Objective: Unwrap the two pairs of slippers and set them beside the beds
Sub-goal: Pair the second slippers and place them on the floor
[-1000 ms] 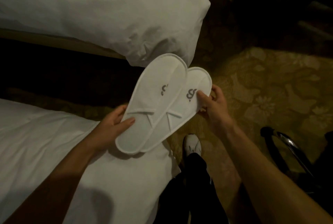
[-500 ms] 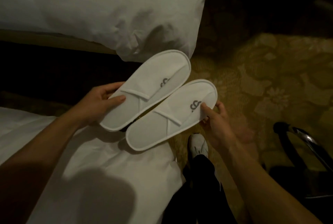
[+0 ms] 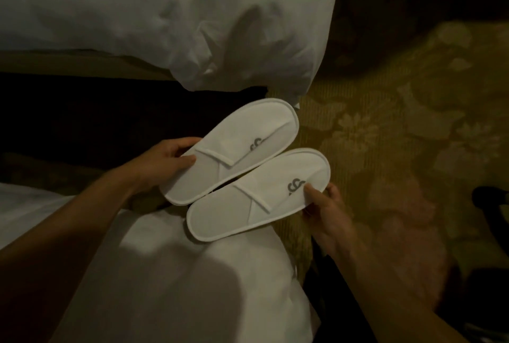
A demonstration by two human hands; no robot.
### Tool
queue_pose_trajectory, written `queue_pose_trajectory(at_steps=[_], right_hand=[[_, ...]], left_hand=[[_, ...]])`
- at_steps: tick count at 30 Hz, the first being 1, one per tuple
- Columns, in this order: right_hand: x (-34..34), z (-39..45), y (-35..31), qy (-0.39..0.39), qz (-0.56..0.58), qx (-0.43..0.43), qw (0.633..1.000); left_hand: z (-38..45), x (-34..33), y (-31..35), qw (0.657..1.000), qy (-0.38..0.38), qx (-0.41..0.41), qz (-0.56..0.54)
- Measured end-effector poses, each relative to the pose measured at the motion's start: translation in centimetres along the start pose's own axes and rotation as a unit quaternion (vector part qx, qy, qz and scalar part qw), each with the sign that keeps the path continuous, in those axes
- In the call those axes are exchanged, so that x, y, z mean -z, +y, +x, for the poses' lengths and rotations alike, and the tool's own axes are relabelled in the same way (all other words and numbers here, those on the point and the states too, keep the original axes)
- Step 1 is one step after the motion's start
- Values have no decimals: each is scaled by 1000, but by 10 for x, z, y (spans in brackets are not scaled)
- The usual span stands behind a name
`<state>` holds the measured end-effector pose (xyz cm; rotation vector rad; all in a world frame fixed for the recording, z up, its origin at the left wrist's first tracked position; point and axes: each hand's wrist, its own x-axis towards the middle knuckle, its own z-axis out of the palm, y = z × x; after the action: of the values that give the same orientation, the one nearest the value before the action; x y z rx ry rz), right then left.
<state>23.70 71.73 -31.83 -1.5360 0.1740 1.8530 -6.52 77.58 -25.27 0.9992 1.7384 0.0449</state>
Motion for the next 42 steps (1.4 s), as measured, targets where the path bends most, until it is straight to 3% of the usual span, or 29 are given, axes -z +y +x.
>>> queue_pose_trajectory(at_steps=[5, 12, 36, 42], right_hand=[[12, 39, 40, -11, 47, -41, 998], [25, 93, 88, -20, 114, -95, 989], [34, 208, 171, -3, 121, -160, 980], [31, 220, 183, -16, 66, -178, 982]], left_hand=[[53, -14, -28, 994, 11, -7, 105], [112, -42, -66, 987, 26, 4, 161], [225, -81, -141, 963, 0, 62, 264], [239, -86, -157, 954, 2, 77, 291]])
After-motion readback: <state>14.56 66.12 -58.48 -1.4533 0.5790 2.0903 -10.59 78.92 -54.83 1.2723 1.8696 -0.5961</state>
